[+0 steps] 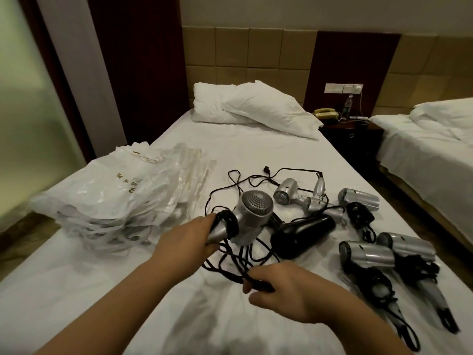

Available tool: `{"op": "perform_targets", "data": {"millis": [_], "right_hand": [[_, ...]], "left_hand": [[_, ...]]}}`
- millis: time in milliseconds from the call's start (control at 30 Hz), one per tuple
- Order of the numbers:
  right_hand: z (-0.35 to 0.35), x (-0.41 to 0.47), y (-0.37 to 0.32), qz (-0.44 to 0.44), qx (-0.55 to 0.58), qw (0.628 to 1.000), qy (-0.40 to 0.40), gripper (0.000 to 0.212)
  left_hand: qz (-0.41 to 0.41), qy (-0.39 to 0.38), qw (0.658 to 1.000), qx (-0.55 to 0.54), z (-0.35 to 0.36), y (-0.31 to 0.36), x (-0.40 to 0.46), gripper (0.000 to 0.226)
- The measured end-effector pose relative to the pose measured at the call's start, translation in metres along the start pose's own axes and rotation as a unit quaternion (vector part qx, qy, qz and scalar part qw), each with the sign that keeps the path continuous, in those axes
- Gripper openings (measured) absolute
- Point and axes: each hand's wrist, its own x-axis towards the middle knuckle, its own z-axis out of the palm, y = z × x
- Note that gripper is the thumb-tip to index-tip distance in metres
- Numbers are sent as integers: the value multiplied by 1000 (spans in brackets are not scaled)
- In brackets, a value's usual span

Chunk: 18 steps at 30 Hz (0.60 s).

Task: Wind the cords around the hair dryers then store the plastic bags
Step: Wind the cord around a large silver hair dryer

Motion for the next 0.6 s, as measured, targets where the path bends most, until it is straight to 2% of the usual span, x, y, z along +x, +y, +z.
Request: {"op": "perform_targets", "data": {"millis": [133, 267, 367, 467, 600], "right_hand": [[-10, 2, -1, -24, -35, 998, 53, 14], [-27, 3, -9, -4, -107, 987, 119, 20], [-39, 11, -20, -9, -211, 965, 157, 24], [-51, 19, -19, 7, -253, 952, 172, 30], [-54, 27, -4, 42, -262, 951, 162, 39]], "left_hand": [[4, -3, 995, 102, 11, 3, 0, 54], [41, -8, 983, 181, 19, 12, -2, 53], [95, -38, 977, 189, 19, 23, -5, 48], [146, -58, 973, 170, 8, 27, -9, 39], [181, -103, 968, 140, -7, 27, -16, 59]]}}
